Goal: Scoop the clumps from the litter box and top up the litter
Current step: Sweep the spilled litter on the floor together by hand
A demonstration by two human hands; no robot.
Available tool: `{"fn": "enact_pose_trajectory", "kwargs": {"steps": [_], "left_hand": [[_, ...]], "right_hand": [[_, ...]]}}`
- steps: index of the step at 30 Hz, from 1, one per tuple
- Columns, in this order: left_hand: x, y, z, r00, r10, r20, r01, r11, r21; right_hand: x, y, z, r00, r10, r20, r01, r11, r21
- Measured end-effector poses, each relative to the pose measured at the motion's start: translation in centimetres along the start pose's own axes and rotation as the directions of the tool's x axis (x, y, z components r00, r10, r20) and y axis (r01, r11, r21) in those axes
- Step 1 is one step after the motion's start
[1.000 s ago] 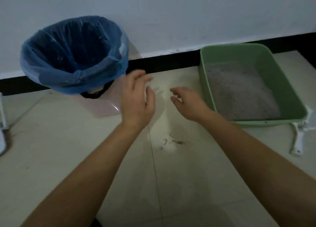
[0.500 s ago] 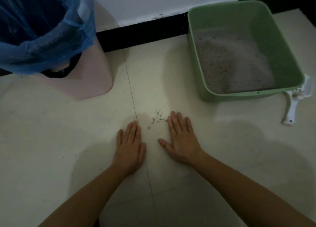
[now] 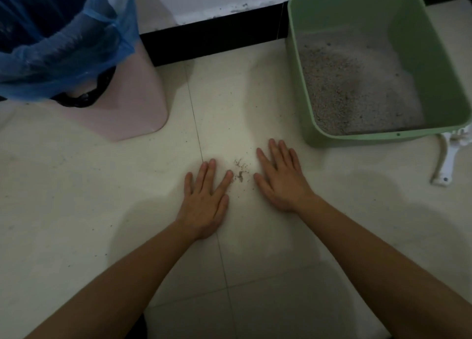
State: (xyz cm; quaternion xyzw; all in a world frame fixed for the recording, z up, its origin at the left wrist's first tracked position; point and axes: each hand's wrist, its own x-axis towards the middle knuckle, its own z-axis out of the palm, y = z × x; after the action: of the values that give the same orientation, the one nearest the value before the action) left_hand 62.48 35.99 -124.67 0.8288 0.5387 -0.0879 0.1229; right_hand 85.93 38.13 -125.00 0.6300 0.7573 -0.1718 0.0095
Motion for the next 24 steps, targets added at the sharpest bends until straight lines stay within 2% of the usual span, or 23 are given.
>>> {"fn": "enact_pose_trajectory", "kwargs": {"steps": [2,6,11,13,15,17,21,24], "left_hand": [[0.1,-0.8,-0.2,0.999,-0.032,-0.034,0.031,0.999,-0.018],[0.5,-2.4,-0.7,0.988,-0.126,-0.09,0.121,0.991,-0.061],[0.7,-2.9,-0.9,0.995,-0.07,-0.074,0.069,0.998,-0.012],[0.7,-2.6,-0.9,0.998,-0.044,-0.045,0.043,0.999,-0.012],[0.7,-2.0,-0.7,1.0,0.008,-0.012,-0.008,1.0,0.0],[0.7,-1.4,-0.5,0.997,0.074,0.02,-0.074,0.997,0.022],[0.6,-1.1,-0.5,0.994,0.104,0.046,-0.105,0.994,0.035],[0.4,-1.4,-0.8,0.991,0.127,0.041,-0.128,0.991,0.028]], "right_hand": [[1.0,-0.6,-0.2,0.999,-0.046,0.02,0.047,0.999,-0.015],[0.8,-2.3,1.0,0.972,-0.233,0.025,0.234,0.968,-0.088],[0.0,-2.0,1.1,0.943,-0.329,0.049,0.332,0.937,-0.106],[-0.1,-1.5,0.6,0.956,-0.293,0.021,0.293,0.955,-0.035],[-0.4,-0.8,0.0,0.984,-0.178,-0.026,0.179,0.982,0.056],[-0.4,0.2,-0.3,0.992,-0.125,-0.029,0.126,0.991,0.052],[-0.7,0.5,0.3,0.98,-0.2,-0.008,0.199,0.976,-0.085],[-1.4,-0.6,1.2,0.97,-0.241,-0.005,0.239,0.964,-0.117]]}}
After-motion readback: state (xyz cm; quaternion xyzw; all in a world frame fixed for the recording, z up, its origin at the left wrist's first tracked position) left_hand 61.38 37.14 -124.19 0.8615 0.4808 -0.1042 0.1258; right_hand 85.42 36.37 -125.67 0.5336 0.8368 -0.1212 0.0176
